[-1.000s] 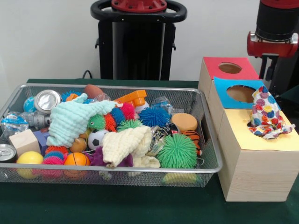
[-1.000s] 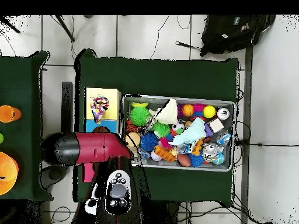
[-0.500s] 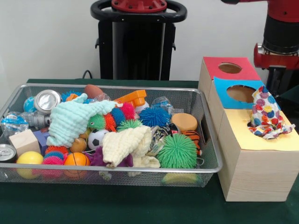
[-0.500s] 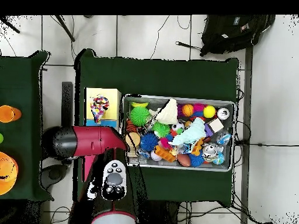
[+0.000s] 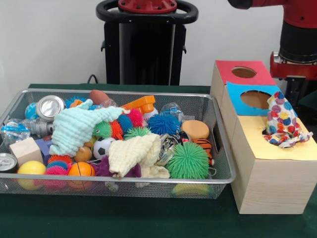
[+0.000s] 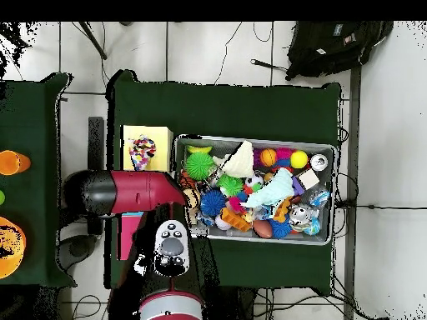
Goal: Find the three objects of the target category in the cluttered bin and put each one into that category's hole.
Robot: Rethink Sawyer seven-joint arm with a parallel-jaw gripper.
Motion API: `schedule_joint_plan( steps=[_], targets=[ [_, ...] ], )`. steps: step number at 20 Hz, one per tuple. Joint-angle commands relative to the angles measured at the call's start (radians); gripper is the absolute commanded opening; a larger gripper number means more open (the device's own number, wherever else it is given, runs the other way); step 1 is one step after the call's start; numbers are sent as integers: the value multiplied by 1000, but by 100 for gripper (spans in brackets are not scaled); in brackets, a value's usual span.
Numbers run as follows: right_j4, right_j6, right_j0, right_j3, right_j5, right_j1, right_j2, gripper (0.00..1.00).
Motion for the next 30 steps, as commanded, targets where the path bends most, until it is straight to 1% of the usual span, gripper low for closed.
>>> schedule_joint_plan(
  steps=[1,7,12,15,20,25,29,30],
  targets=[
    [10,90,-62,-38,-35,81,56,0],
    [6,82,-78,-43,-20,77,63,0],
    [5,83,-82,-49,13,56,58,0],
    [5,83,-85,-69,13,69,61,0],
    [4,90,-80,-120,2,113,62,0],
    [6,93,-80,-156,29,126,60,0],
    [10,88,-85,-213,40,159,66,0],
    [7,81,-86,-241,58,172,66,0]
  ],
)
